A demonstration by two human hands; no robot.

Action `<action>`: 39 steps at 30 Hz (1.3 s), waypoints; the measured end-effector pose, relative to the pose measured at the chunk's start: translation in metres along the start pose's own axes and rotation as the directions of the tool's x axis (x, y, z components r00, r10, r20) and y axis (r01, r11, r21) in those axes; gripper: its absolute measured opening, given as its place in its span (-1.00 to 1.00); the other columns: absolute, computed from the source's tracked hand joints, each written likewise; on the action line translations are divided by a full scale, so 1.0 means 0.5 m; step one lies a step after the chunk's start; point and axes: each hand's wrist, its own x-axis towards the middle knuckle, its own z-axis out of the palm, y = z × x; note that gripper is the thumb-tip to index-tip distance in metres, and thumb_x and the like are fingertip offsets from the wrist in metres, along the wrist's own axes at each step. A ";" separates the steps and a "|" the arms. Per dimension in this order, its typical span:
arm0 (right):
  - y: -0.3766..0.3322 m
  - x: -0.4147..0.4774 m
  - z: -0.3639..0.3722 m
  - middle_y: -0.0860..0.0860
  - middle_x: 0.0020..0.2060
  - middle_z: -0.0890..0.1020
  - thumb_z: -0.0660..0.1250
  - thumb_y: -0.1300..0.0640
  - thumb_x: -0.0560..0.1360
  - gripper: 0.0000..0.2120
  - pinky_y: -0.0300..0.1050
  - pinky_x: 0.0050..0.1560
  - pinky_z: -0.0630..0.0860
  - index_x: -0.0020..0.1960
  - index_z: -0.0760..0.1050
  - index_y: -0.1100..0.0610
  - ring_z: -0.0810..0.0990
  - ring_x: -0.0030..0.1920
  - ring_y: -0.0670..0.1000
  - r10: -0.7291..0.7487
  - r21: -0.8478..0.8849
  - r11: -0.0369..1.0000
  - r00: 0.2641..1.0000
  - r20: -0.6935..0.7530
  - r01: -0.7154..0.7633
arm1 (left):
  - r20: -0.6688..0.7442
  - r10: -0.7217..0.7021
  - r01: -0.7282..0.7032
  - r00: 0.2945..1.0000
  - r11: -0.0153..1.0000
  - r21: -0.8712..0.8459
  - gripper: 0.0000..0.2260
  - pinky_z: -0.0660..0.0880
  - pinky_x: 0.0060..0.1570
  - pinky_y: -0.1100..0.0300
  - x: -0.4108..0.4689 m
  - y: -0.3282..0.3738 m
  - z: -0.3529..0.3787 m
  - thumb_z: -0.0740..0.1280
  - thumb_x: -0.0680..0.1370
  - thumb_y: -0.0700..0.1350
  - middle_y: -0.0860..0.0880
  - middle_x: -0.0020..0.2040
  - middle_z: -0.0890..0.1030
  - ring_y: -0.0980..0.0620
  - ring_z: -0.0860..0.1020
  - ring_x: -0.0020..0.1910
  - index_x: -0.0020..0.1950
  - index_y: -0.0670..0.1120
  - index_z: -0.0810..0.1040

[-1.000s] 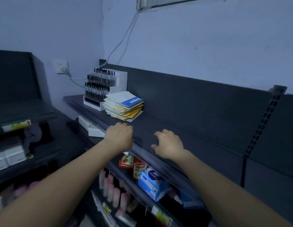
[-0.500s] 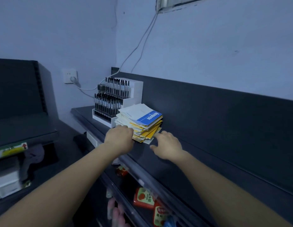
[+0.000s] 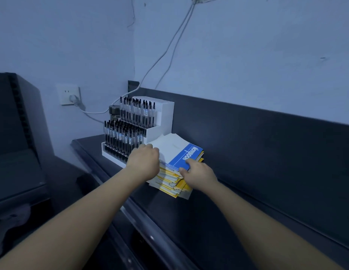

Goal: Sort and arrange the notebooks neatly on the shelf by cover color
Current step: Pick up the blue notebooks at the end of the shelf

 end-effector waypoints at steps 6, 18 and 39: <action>-0.003 0.045 0.006 0.06 0.23 0.51 0.15 -0.12 0.58 -0.59 0.00 0.17 0.47 0.33 0.44 0.05 0.42 0.25 0.08 0.026 -0.028 0.999 1.000 0.000 -0.026 | 0.079 -0.009 0.008 0.997 1.000 0.023 -0.65 0.38 0.17 0.02 0.081 -0.018 0.024 0.18 0.61 0.00 -0.15 0.26 0.46 -0.14 0.39 0.27 0.32 -0.17 0.39; -0.013 0.079 0.014 0.08 0.25 0.44 0.19 -0.41 0.43 -0.38 0.04 0.26 0.29 0.36 0.42 -0.07 0.32 0.31 0.13 -0.055 -0.167 0.984 0.998 0.013 0.056 | 0.069 -0.114 0.115 0.991 0.993 -0.003 -0.46 0.30 0.25 0.01 0.137 -0.024 0.047 0.21 0.54 0.23 -0.16 0.31 0.40 -0.15 0.32 0.32 0.36 -0.13 0.40; 0.059 0.034 0.026 -0.04 0.07 0.43 0.16 -0.18 0.57 -0.68 -0.15 -0.01 0.46 0.19 0.52 -0.05 0.47 0.03 -0.07 0.005 0.279 0.959 0.980 -0.197 0.051 | 0.215 -0.151 0.203 0.965 0.948 -0.246 -0.51 0.48 -0.14 0.12 0.099 -0.024 0.032 0.23 0.54 0.22 -0.17 0.14 0.53 -0.13 0.55 0.01 0.18 -0.18 0.52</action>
